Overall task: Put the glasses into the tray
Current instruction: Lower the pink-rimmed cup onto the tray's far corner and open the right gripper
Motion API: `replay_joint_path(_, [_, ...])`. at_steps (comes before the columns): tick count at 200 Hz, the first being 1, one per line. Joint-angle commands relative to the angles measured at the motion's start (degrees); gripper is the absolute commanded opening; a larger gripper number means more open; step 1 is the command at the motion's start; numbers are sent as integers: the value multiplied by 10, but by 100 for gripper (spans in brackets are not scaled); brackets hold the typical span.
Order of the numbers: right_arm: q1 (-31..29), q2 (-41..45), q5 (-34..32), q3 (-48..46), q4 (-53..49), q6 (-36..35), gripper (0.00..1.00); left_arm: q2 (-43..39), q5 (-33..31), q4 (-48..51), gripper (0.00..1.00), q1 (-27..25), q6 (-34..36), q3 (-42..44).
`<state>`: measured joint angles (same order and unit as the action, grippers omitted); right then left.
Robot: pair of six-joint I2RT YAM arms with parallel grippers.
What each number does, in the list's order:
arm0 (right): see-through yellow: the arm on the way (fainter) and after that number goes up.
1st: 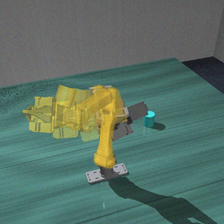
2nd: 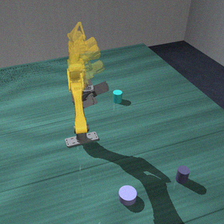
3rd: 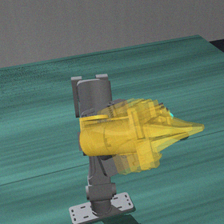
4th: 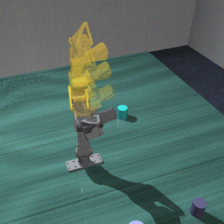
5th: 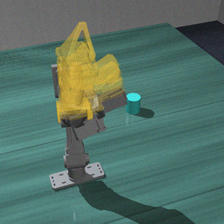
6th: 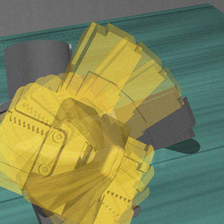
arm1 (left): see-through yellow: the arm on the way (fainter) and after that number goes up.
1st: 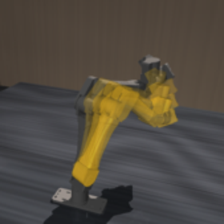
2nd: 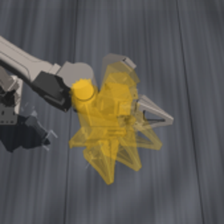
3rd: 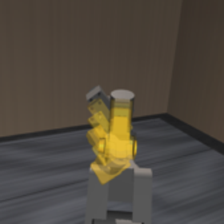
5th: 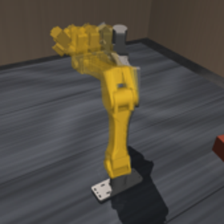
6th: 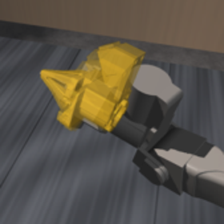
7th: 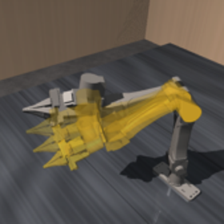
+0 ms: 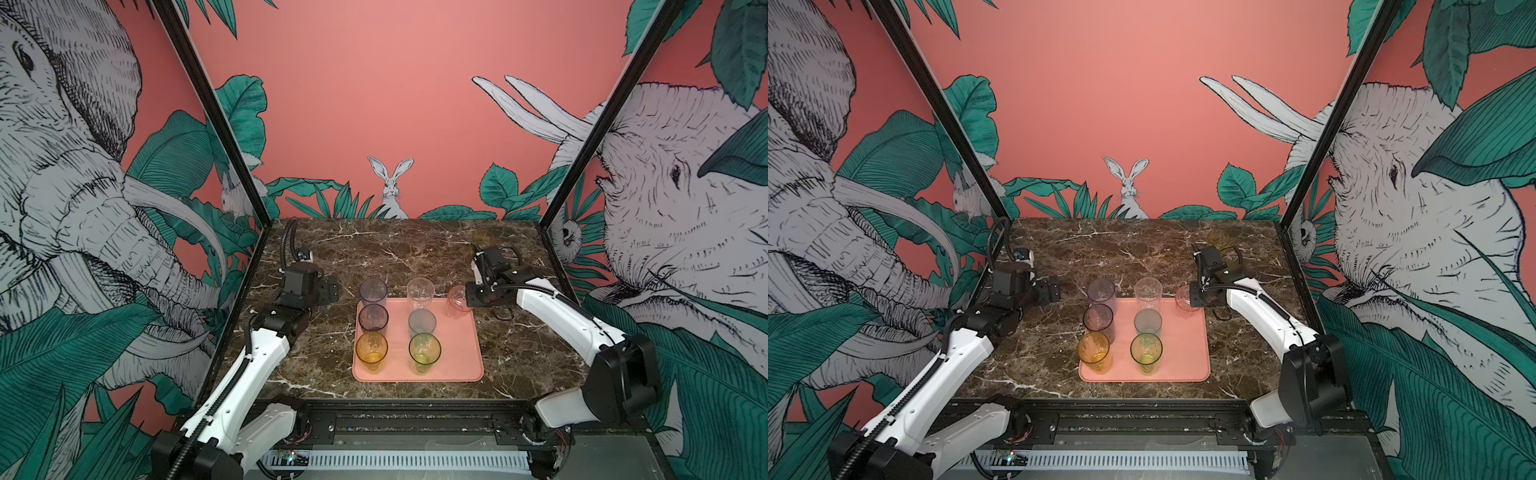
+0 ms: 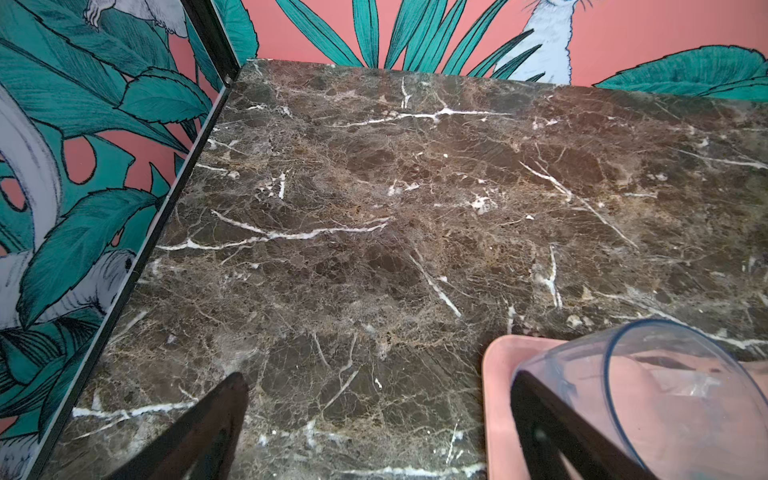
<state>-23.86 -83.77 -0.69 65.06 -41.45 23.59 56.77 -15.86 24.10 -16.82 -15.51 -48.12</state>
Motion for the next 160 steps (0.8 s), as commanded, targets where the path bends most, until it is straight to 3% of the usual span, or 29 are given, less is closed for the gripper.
replay_joint_path(1, [-4, -7, -10, -4, 21, 2, 0, -4, -1, -5, 99, 3, -8, 10])
replay_joint_path(160, [-4, -57, -18, -2, 48, 2, 0, 0, 1, -10, 99, 3, -10, 14])
